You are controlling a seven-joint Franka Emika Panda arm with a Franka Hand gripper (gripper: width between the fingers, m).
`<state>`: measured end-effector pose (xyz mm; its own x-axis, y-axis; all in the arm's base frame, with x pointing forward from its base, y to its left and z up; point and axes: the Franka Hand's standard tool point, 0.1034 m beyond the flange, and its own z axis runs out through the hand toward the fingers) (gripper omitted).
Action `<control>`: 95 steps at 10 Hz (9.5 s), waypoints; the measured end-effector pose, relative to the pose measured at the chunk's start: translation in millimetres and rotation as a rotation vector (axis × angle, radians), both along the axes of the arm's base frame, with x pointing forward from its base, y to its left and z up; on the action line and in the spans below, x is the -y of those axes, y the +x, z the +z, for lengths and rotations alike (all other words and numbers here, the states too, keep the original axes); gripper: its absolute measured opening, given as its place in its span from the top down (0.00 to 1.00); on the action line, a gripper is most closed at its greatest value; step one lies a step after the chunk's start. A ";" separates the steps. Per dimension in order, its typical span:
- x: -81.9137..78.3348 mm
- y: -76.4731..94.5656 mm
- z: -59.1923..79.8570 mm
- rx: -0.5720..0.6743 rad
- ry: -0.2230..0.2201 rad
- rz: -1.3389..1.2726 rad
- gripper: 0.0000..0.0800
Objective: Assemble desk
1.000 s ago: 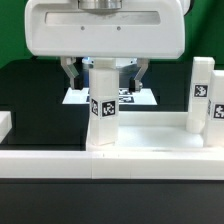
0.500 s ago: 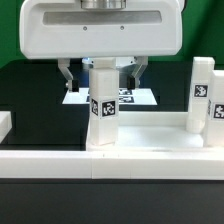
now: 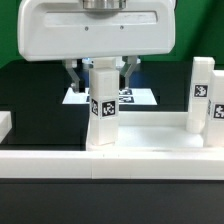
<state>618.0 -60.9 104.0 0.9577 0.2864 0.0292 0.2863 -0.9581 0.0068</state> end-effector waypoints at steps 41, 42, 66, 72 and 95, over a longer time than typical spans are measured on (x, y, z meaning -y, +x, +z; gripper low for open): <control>3.5 8.9 -0.2 0.046 -0.002 -0.190 0.32; 3.5 8.9 -0.4 0.046 -0.001 -0.199 0.32; -1.9 7.4 -1.8 0.027 0.107 -1.480 0.39; -13.3 9.6 -2.4 0.018 0.043 -0.970 0.19; -3.3 9.5 -3.4 0.021 0.023 -0.442 0.64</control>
Offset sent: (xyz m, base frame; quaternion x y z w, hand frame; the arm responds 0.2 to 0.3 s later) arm 0.0000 0.0000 0.0000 0.0000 0.0000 0.0000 1.0000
